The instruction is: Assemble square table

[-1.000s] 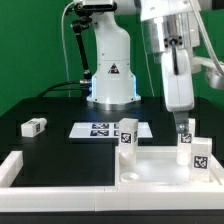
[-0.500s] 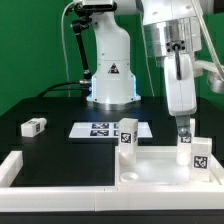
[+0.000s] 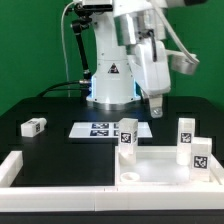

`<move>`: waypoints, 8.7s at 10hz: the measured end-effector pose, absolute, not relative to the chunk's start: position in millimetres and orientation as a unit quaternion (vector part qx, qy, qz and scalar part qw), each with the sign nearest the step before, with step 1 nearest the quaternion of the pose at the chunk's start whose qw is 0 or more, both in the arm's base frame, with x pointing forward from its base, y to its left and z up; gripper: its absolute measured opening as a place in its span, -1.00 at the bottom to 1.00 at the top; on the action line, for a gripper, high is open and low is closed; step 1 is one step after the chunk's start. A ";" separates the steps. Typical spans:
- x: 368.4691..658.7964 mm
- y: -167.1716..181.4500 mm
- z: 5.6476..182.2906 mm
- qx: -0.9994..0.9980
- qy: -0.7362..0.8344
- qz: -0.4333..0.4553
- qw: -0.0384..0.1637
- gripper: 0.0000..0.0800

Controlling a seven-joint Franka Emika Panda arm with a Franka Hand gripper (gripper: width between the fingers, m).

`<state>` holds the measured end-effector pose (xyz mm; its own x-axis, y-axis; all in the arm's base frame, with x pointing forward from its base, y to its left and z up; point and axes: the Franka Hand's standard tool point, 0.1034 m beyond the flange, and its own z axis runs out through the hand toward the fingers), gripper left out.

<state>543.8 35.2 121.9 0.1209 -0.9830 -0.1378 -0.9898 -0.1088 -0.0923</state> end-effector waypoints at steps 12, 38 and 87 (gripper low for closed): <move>457.4 -78.1 81.7 -0.987 0.148 -0.054 0.035 0.62; 326.4 -233.7 21.3 -0.899 0.193 0.362 0.154 0.62; 620.9 18.5 115.7 -0.937 0.163 -0.303 -0.058 -0.28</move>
Offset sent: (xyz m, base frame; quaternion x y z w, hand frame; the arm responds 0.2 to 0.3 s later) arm 0.0000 0.0000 0.0000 0.0000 0.0000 -0.1938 0.9810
